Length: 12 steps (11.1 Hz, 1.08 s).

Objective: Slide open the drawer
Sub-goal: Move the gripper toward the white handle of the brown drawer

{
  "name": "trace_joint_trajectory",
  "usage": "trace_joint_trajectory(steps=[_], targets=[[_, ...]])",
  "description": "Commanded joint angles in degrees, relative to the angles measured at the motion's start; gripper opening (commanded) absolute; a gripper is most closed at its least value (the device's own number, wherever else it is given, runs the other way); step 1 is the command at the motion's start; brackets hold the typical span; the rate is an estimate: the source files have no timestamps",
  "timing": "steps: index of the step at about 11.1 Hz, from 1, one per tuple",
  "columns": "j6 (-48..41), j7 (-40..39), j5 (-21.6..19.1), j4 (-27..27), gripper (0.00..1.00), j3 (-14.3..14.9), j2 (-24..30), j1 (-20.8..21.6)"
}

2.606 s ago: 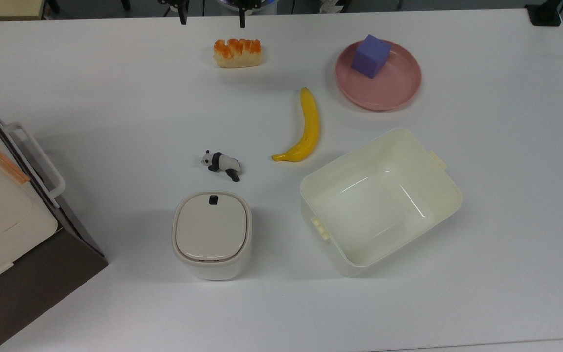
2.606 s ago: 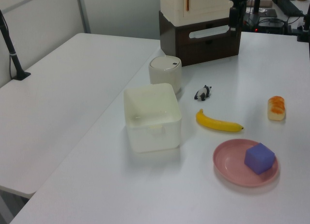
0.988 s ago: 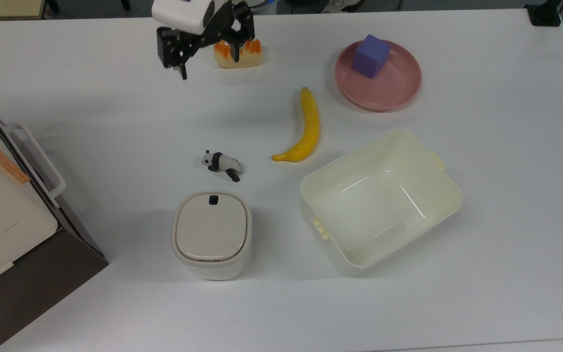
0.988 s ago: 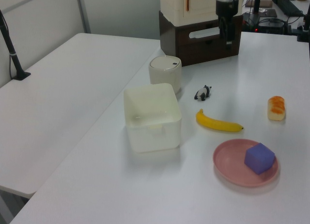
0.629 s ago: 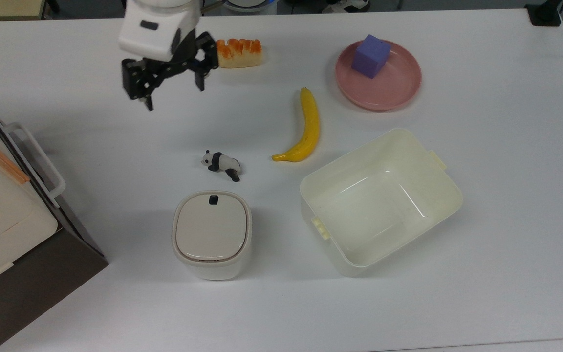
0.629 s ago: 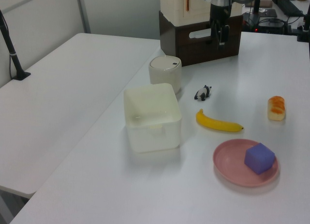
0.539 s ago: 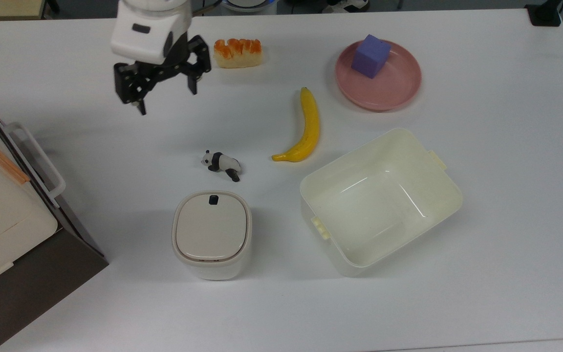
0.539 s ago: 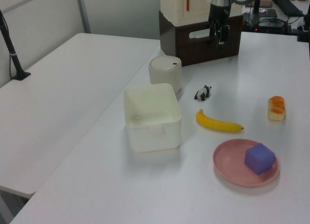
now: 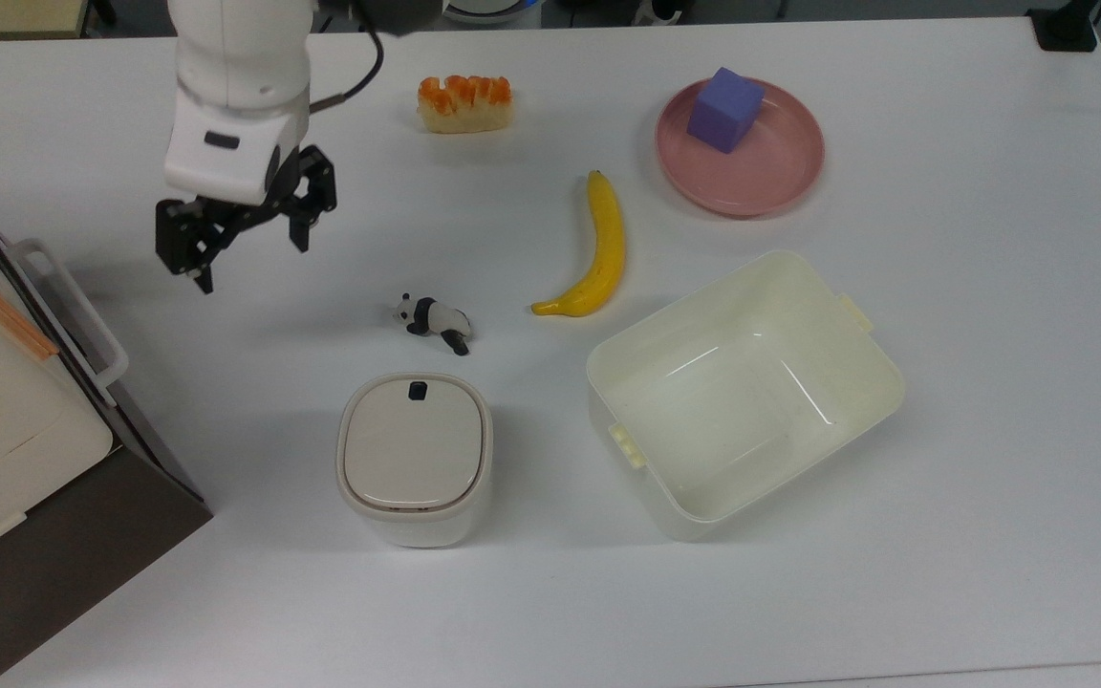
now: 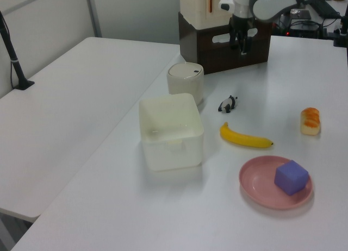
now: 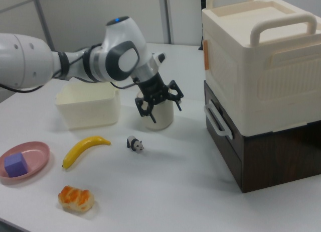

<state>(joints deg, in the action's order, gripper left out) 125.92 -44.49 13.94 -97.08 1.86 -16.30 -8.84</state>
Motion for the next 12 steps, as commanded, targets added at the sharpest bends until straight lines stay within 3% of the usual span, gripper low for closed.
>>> trace_joint_trajectory(steps=[1,6,12], targets=[[7.7,-0.8,3.6,0.4,1.00,1.4,-2.8,-1.1],[10.2,-0.6,7.2,3.8,0.96,3.3,-5.4,-1.0],[10.2,-0.8,7.6,6.4,0.95,5.6,-6.2,-0.8]])
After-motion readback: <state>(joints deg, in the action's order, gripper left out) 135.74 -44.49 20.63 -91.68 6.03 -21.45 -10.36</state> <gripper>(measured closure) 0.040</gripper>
